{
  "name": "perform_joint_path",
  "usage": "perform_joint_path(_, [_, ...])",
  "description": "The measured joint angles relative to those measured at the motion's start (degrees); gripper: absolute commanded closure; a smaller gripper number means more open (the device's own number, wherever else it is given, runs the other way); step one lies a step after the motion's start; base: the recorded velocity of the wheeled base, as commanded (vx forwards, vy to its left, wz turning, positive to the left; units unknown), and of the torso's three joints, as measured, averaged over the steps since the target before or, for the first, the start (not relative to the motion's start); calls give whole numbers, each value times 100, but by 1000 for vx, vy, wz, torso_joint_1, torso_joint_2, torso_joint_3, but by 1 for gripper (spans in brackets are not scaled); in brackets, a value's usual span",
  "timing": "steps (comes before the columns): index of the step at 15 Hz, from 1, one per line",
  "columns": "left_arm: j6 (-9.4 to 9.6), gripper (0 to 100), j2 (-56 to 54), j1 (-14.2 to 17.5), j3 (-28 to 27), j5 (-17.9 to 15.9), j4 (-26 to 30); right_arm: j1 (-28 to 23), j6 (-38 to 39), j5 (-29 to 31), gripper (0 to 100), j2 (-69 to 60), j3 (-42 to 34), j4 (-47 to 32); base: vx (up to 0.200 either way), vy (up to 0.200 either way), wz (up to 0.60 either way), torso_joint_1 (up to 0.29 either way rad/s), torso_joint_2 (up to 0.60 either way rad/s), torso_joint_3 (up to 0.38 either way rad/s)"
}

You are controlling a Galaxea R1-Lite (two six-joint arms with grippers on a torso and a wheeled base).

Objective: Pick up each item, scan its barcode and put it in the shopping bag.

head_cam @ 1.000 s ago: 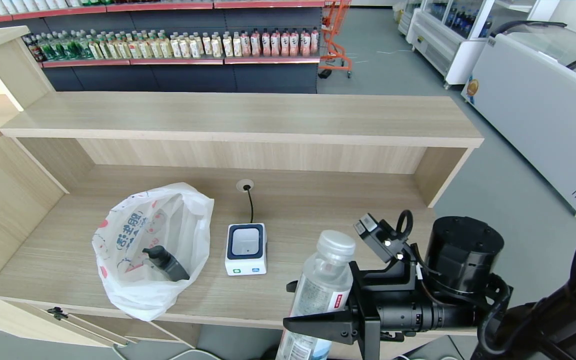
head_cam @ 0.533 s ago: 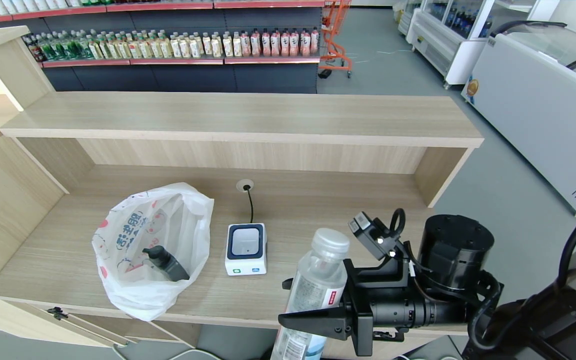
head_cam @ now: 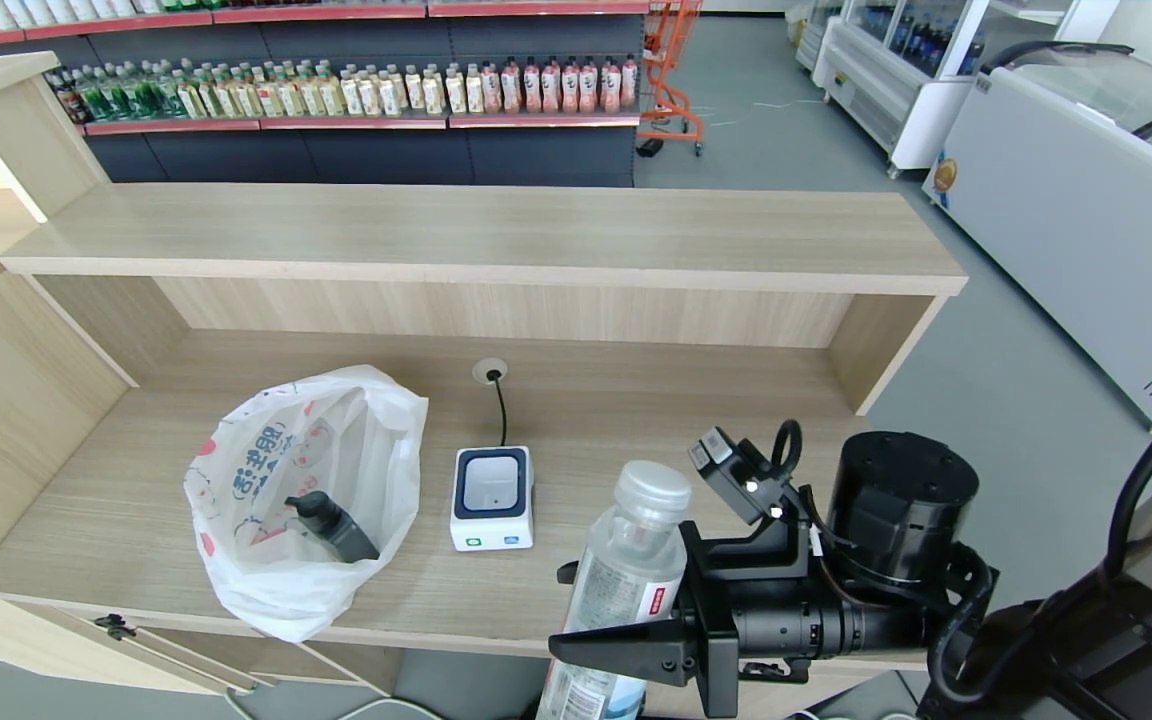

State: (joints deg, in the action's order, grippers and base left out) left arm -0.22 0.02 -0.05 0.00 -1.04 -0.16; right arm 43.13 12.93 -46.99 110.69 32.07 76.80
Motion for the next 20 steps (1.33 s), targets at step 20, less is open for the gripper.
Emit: perform_joint_path(20, [-2, 0, 0, -2, 0, -2, 0, -794, -1126, 2163, 100, -1937, -51, -3506, 0, 0, 0, 0, 0, 0])
